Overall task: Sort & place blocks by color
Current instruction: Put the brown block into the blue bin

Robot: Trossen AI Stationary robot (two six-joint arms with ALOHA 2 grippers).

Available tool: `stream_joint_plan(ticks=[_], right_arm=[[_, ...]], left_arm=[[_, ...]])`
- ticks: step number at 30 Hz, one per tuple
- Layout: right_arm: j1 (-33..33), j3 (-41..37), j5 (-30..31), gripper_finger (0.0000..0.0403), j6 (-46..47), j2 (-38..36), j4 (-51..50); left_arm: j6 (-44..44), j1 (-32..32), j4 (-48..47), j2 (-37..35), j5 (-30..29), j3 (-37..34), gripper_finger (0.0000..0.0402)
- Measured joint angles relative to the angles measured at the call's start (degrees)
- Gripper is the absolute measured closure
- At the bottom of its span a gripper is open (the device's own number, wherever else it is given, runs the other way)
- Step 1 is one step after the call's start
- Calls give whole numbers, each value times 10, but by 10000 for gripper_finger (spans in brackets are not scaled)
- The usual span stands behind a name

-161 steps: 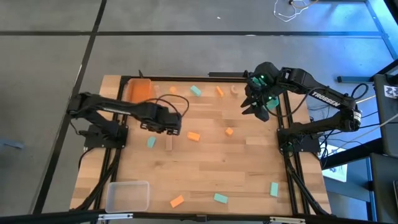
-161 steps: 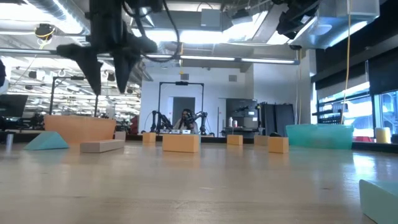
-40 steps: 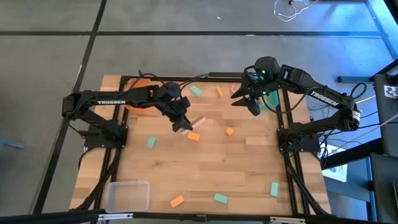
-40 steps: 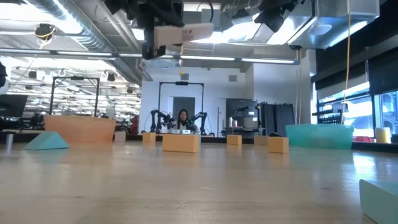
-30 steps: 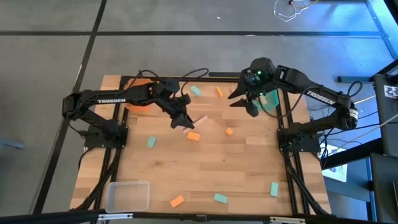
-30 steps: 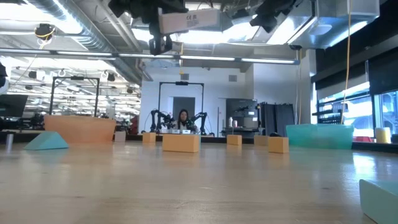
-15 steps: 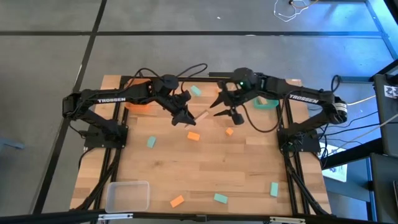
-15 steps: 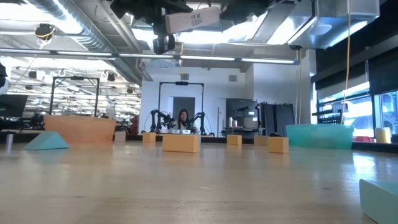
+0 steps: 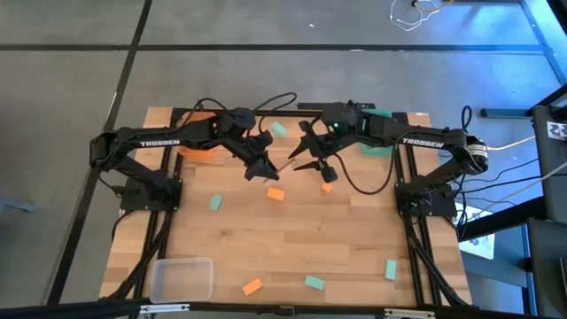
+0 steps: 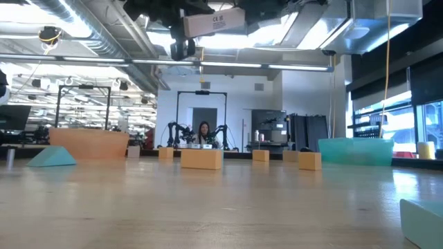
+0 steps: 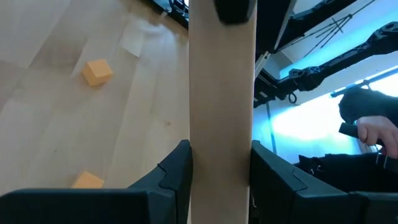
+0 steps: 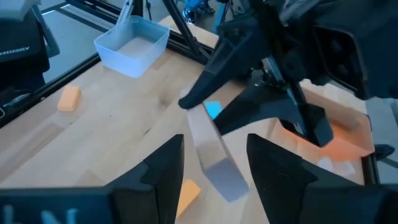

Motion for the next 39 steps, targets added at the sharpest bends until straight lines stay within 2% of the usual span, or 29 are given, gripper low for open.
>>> stream_joint_plan(ticks=[17,24,39], right_arm=[[3,0,0,226,0,0,0],[3,0,-4,226,0,4,-1],[6,0,-22,226,2,10,21]], left_arm=[[0,1,1,4,14,0,284],[-3,1,56,4,40,0,284],[-5,1,54,4,28,0,284]])
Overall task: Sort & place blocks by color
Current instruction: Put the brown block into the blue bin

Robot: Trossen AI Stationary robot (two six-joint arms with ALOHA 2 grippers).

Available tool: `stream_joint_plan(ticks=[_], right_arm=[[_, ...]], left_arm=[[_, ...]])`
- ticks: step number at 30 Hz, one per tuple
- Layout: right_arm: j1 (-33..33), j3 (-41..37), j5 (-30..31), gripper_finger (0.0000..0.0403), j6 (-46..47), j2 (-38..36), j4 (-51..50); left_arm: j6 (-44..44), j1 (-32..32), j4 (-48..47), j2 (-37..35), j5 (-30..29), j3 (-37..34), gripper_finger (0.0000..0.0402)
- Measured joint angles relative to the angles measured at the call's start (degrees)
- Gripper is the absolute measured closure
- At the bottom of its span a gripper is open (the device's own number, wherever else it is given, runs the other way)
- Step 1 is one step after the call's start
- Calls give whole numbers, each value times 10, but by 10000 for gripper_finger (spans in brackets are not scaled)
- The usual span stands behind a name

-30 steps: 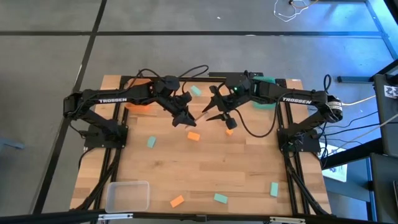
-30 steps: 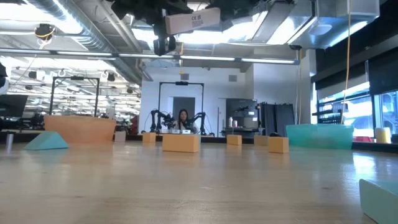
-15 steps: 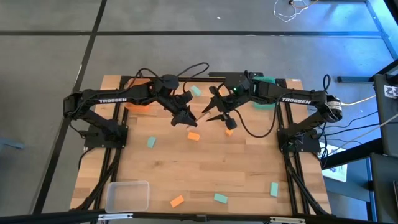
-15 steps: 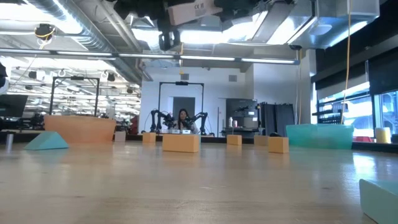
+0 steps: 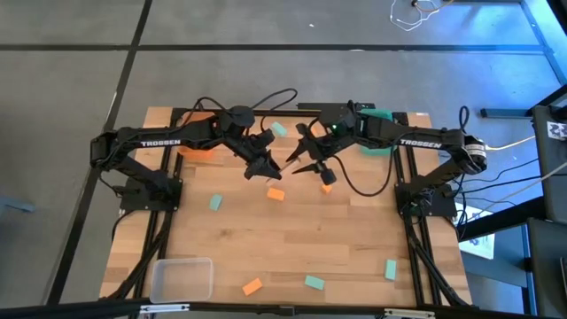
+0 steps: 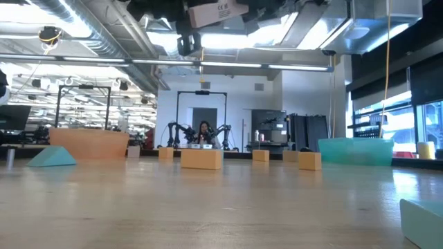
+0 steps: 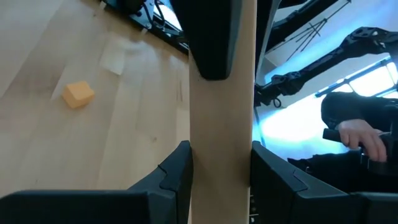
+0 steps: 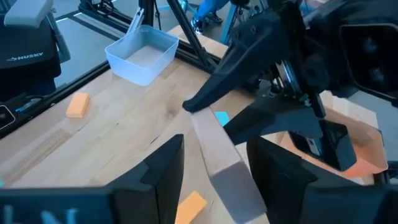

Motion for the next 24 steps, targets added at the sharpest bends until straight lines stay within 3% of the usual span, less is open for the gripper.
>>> stream_joint_plan(ticks=[8,13,15,24], right_arm=[[0,0,-22,256,0,13,9],[0,0,-31,317,-8,16,11],[0,0,-33,346,2,16,6],[0,-1,-29,345,18,17,-3]], left_arm=[[0,0,0,0,1,0,284],[-1,-1,-1,0,8,0,285],[0,0,3,-1,-3,0,309],[4,0,1,-1,-18,0,322]])
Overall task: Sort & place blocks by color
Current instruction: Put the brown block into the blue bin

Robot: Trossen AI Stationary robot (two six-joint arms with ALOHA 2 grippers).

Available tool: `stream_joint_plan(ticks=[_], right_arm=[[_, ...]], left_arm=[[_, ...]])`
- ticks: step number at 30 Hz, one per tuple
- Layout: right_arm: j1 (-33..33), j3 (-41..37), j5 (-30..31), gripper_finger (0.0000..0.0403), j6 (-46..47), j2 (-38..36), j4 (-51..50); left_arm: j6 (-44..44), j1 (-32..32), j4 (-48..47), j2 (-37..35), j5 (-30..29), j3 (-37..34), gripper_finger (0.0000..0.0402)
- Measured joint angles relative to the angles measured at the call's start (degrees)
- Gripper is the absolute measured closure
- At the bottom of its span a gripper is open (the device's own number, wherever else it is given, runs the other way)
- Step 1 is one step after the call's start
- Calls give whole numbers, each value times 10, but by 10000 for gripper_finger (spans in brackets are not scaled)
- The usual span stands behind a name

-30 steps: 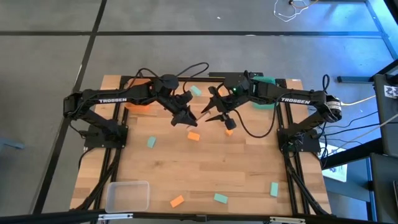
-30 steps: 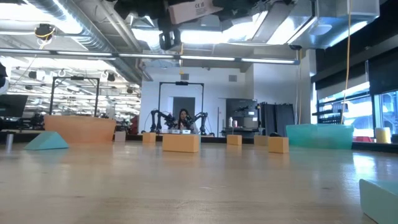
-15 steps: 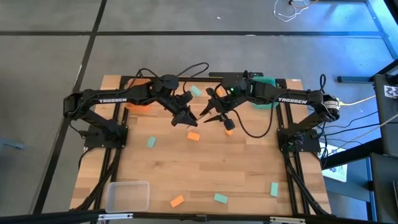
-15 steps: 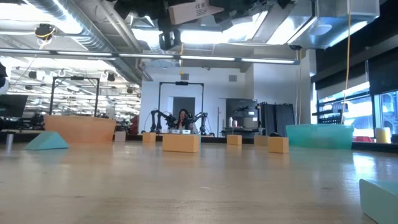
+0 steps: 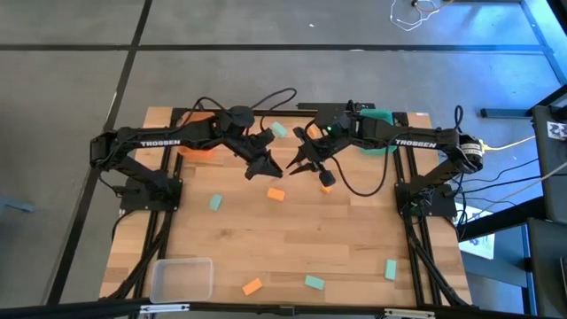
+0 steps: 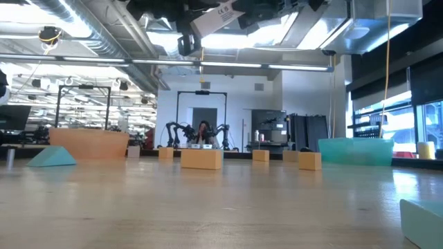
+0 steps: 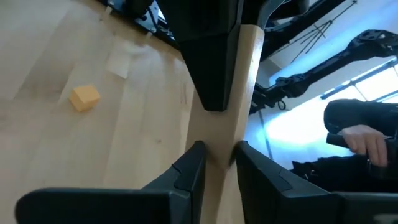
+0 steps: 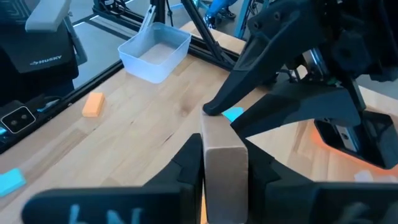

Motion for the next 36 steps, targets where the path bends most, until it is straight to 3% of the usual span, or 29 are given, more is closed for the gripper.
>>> stream_joint_plan(ticks=[11,18,21,25,31,34,36], right_arm=[[0,0,34,345,28,-8,-26],[0,0,93,345,59,-30,-59],[0,0,159,345,91,-42,-86],[-5,0,296,345,151,-58,-146],[-41,0,501,345,335,-73,-258],[-73,1,564,345,414,-74,-337],[-100,1,571,345,454,-73,-391]], left_arm=[[86,16,-14,0,-29,0,319],[132,37,-16,1,-118,0,318],[153,43,-16,1,-158,0,318],[180,45,-17,1,-216,0,318],[222,45,-17,1,-259,0,318],[244,43,-17,1,-283,0,318],[257,42,-17,1,-298,0,318]])
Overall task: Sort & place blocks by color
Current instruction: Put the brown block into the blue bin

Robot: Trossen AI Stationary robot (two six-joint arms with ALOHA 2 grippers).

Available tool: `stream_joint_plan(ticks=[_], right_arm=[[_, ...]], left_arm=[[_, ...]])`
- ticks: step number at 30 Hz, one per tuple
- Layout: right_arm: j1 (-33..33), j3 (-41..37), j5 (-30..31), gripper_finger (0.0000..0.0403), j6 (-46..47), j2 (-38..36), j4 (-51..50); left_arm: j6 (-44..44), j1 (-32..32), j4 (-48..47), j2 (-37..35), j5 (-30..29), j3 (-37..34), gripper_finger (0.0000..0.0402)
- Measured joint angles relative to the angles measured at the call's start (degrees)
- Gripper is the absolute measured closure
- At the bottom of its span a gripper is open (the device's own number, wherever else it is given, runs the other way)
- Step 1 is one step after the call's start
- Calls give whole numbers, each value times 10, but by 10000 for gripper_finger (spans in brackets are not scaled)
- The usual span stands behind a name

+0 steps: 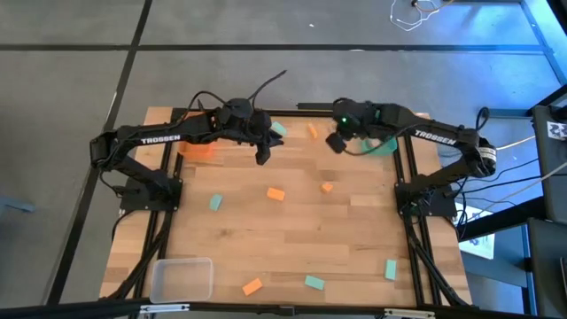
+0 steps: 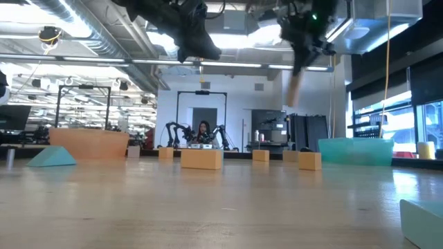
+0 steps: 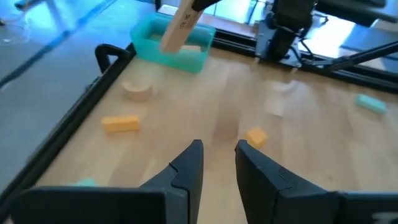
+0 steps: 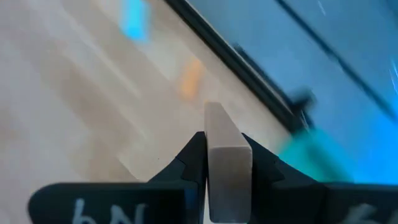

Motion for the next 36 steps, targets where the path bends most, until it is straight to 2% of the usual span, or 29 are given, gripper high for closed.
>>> stream_joint_plan(ticks=[5,13,16,22,26,33,36], right_arm=[[-72,-4,2,345,45,3,-82],[-199,-101,-14,345,38,4,-56],[-228,-143,-4,345,29,4,-1],[-263,-209,39,345,-12,4,120],[-282,-245,36,345,-25,4,179],[-296,-290,-5,345,-37,1,214],[-296,-297,-10,317,-36,1,214]], left_arm=[[13,0,0,0,-4,0,318],[13,0,0,0,-4,0,318],[13,0,0,0,0,0,318],[13,0,0,0,2,0,318],[13,0,0,0,2,0,318],[13,0,0,0,2,0,317],[13,0,0,0,2,0,317]])
